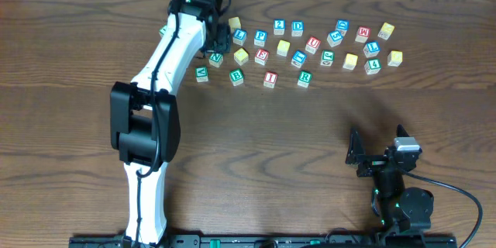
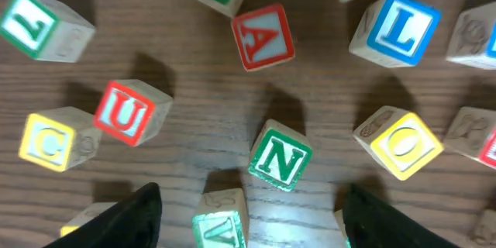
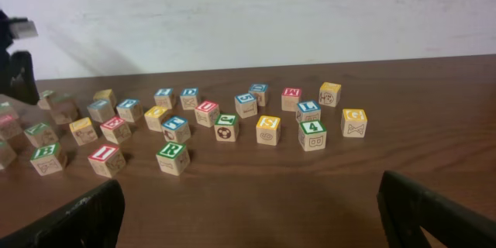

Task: Spell out NEURIPS
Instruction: 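Move the left gripper over the blocks toward the green N block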

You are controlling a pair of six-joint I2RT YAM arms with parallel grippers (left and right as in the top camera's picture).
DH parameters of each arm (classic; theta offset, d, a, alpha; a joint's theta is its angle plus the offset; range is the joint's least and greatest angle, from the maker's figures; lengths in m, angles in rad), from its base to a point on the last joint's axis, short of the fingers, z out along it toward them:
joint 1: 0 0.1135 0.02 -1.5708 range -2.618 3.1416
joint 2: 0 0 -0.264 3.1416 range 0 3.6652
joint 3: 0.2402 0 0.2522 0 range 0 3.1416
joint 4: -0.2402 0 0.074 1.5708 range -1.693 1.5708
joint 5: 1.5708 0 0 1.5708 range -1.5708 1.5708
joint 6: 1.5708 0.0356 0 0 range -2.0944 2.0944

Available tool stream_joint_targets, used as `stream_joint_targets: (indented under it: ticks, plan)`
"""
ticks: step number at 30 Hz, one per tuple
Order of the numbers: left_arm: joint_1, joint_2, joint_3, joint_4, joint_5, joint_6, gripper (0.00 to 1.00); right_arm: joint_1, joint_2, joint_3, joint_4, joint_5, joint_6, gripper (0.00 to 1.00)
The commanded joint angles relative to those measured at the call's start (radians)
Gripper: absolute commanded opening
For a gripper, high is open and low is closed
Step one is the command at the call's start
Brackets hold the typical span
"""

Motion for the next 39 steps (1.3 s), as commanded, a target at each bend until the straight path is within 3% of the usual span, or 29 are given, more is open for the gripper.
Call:
stream_joint_targets:
  ticks: [1,19,30,33,39]
  plan:
    - [0.000,0.005,-0.042,0.031,-0.008,0.010,0.72,0.002,-0.003,-0.003,-0.003,-0.006,-0.008,0.99]
    - [-0.003,0.013,-0.195,0.237,0.044,0.017,0.71,0.002,-0.003,-0.003,-0.003,-0.006,-0.008,0.99]
    - [-0.024,0.053,-0.201,0.255,0.044,0.016,0.69,0.002,-0.003,-0.003,-0.003,-0.006,-0.008,0.99]
    - [-0.024,0.055,-0.201,0.259,0.043,0.016,0.57,0.002,-0.003,-0.003,-0.003,-0.006,-0.008,0.99]
    - [-0.023,0.054,-0.201,0.259,0.039,0.016,0.46,0.002,-0.003,-0.003,-0.003,-0.006,-0.008,0.99]
